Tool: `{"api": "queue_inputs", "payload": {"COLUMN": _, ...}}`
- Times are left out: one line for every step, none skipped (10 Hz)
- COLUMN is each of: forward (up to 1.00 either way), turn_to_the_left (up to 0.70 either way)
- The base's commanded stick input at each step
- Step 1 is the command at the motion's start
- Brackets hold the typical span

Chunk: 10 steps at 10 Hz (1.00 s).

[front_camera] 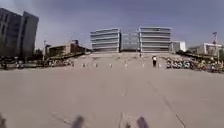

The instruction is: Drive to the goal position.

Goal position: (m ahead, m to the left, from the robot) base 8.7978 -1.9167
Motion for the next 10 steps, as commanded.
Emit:
{"api": "queue_inputs", "payload": {"forward": 0.91, "turn_to_the_left": 0.00}}
{"api": "queue_inputs", "payload": {"forward": 0.91, "turn_to_the_left": 0.00}}
{"api": "queue_inputs", "payload": {"forward": 0.91, "turn_to_the_left": 0.00}}
{"api": "queue_inputs", "payload": {"forward": 0.91, "turn_to_the_left": 0.00}}
{"api": "queue_inputs", "payload": {"forward": 0.91, "turn_to_the_left": 0.00}}
{"api": "queue_inputs", "payload": {"forward": 0.91, "turn_to_the_left": 0.00}}
{"api": "queue_inputs", "payload": {"forward": 0.91, "turn_to_the_left": 0.00}}
{"api": "queue_inputs", "payload": {"forward": 0.91, "turn_to_the_left": 0.00}}
{"api": "queue_inputs", "payload": {"forward": 0.91, "turn_to_the_left": 0.00}}
{"api": "queue_inputs", "payload": {"forward": 0.91, "turn_to_the_left": 0.00}}
